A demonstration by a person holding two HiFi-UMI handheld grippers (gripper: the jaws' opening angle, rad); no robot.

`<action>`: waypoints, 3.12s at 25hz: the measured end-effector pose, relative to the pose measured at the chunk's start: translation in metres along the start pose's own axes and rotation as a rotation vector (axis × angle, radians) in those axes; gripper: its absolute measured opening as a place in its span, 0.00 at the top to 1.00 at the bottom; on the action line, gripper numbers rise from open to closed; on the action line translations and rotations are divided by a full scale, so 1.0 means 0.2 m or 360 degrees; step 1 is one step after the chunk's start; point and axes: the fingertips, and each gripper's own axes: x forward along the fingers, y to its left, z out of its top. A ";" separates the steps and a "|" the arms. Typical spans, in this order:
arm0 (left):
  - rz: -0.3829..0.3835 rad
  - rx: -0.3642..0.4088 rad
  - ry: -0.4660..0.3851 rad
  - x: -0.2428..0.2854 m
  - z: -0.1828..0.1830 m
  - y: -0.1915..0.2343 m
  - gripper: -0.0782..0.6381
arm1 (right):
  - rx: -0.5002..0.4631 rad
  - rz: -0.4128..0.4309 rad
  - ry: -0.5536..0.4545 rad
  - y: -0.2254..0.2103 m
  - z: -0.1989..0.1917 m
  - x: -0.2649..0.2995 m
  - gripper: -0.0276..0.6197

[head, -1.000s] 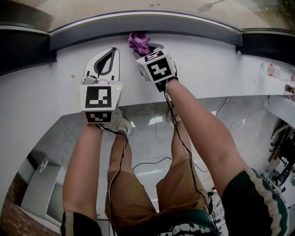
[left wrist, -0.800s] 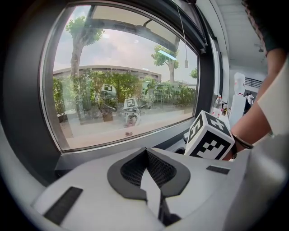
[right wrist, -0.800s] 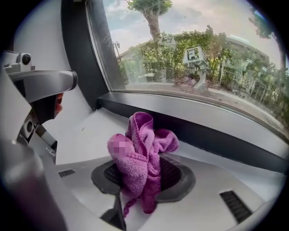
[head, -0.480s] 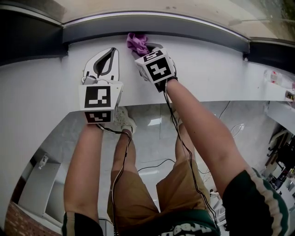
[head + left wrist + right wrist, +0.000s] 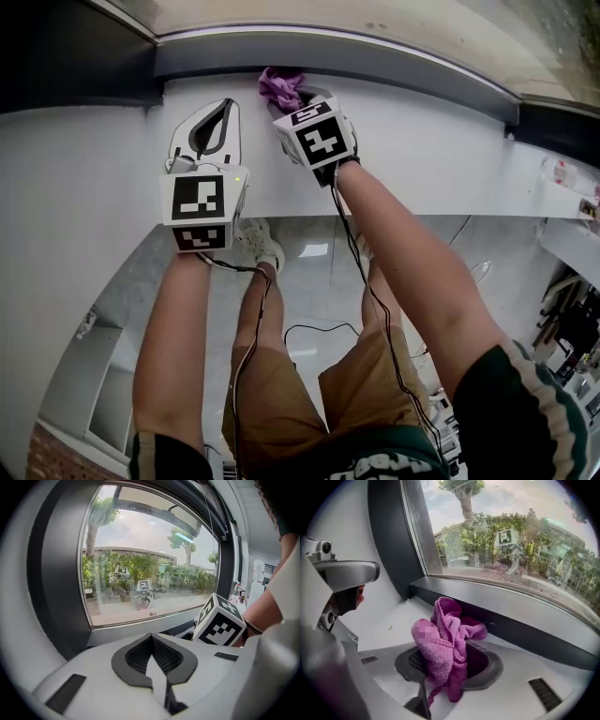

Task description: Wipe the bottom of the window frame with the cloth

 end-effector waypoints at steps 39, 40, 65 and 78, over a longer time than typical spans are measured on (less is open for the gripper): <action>0.0322 -0.0332 0.0129 -0.41 -0.31 0.42 0.89 | -0.0457 0.0564 0.0171 0.83 0.29 0.38 0.70; 0.0332 -0.0346 0.0132 -0.42 -0.32 0.42 0.89 | -0.0497 0.0578 0.0180 0.85 0.28 0.39 0.70; 0.0398 -0.0461 0.0164 -0.60 -0.48 0.39 0.89 | -0.0675 0.0679 0.0283 1.00 0.26 0.41 0.70; 0.0403 -0.0501 0.0242 -0.70 -0.65 0.31 0.89 | -0.0749 0.0802 0.0338 1.14 0.12 0.35 0.70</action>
